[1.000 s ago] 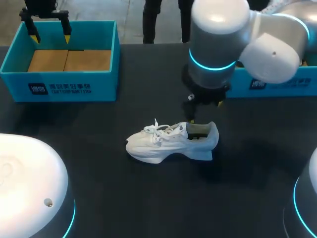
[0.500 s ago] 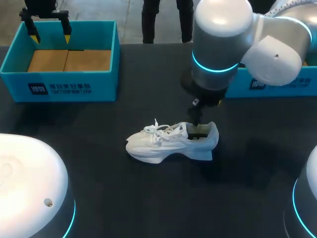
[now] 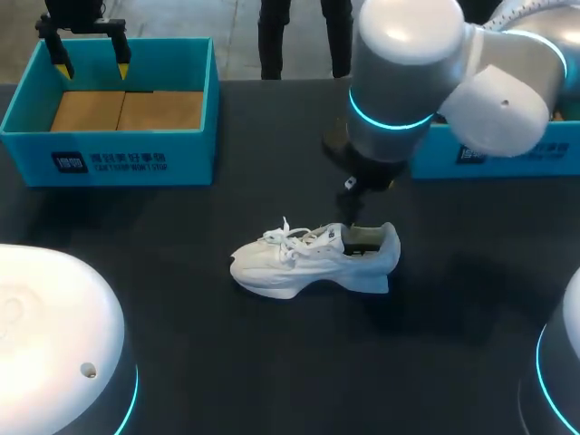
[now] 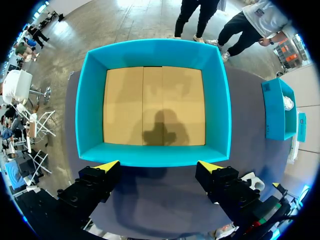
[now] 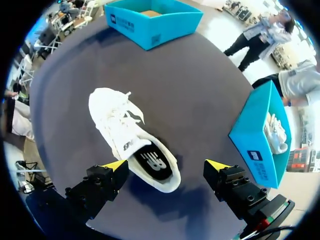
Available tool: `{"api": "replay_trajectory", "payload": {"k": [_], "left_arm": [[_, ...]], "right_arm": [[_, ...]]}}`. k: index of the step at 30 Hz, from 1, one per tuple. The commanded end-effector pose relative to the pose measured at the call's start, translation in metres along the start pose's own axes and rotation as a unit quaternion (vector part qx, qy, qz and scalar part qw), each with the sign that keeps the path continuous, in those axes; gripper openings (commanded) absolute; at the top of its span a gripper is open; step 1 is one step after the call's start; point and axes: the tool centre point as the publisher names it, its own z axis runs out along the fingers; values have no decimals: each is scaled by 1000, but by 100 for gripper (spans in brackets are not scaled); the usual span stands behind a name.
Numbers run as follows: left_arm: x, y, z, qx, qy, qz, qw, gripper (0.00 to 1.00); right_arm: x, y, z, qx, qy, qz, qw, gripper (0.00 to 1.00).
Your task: Take the shoe out of the shoebox, open the shoe tongue, remove and reinsert the insole, then place the shoe into the shoebox
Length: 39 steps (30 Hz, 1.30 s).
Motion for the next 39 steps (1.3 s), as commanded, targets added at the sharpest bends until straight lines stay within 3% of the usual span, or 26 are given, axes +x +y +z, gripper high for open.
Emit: {"api": "replay_trajectory", "payload": {"k": [1,8,23,28,39], "left_arm": [[0,0,0,0,0,0,1000,100],[0,0,0,0,0,0,1000,100],[0,0,0,0,0,0,1000,100],[0,0,0,0,0,0,1000,100],[0,0,0,0,0,0,1000,100]], "right_arm": [[-10,-20,6,-92,30,-29,995,100],[-17,-22,10,-166,20,-96,981,100],[-27,-25,10,-228,106,-212,944,100],[-28,-25,10,-278,116,-232,925,100],[-29,-24,9,-282,108,-228,925,100]]}}
